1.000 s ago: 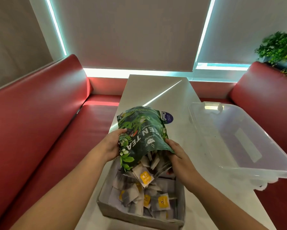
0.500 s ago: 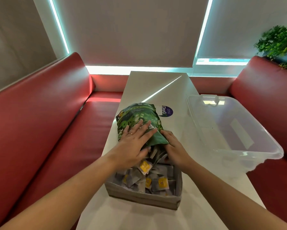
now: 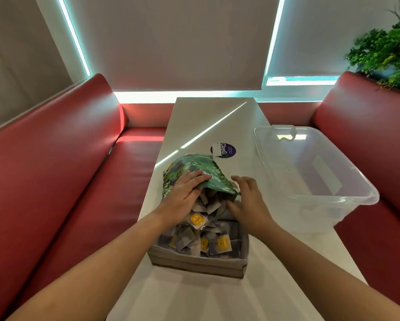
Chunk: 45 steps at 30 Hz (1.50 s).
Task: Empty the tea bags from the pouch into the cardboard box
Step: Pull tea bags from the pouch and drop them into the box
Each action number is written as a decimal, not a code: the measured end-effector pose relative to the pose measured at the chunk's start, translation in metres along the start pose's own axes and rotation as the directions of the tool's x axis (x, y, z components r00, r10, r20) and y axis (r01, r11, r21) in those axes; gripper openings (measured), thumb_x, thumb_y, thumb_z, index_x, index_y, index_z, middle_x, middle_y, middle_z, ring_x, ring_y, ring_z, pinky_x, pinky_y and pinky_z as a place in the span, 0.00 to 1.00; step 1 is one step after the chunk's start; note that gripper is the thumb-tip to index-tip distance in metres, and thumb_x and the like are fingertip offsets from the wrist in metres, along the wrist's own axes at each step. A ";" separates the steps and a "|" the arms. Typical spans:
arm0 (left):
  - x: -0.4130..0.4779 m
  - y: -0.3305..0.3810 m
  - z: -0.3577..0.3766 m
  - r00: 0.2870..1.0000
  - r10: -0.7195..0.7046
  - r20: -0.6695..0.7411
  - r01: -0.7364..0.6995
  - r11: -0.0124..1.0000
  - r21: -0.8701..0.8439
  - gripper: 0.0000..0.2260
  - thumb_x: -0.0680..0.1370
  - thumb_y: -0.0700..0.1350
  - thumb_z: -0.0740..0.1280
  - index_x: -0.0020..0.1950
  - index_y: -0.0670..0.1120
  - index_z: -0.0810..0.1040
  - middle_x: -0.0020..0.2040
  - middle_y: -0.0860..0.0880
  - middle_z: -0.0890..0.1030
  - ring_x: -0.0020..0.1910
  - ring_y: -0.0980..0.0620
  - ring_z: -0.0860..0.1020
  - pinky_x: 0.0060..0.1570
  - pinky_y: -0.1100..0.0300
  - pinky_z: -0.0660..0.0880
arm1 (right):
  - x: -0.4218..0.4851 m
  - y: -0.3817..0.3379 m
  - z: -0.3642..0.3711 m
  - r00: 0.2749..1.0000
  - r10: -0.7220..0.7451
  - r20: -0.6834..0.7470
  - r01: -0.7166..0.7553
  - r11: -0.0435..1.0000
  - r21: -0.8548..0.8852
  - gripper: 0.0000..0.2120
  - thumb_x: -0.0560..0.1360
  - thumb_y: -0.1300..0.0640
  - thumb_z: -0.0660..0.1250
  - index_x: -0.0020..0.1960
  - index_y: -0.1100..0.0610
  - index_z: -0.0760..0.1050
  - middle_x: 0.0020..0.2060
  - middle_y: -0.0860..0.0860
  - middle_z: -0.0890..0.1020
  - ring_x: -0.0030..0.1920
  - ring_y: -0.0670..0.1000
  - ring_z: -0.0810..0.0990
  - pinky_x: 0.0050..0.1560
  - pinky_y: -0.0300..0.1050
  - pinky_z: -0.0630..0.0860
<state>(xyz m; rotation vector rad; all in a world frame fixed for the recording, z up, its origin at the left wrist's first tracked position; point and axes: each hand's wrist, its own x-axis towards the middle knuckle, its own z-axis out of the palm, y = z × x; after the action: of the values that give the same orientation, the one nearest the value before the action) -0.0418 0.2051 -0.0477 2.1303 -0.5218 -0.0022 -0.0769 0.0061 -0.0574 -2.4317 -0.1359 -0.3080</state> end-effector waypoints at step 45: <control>0.006 0.041 0.005 0.970 -0.216 0.114 0.215 0.976 0.017 0.15 0.81 0.48 0.59 0.60 0.69 0.70 0.77 0.55 0.54 0.76 0.52 0.49 0.75 0.48 0.48 | -0.060 -0.001 0.015 0.945 -0.327 0.022 0.316 0.927 0.202 0.12 0.74 0.64 0.65 0.53 0.51 0.80 0.52 0.45 0.80 0.56 0.41 0.75 0.57 0.34 0.72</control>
<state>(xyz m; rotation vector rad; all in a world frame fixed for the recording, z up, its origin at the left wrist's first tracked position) -0.0526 0.1786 -0.0169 2.1908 -0.3544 -0.2476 -0.1318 0.0148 -0.0832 -2.2170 -0.5681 -0.3545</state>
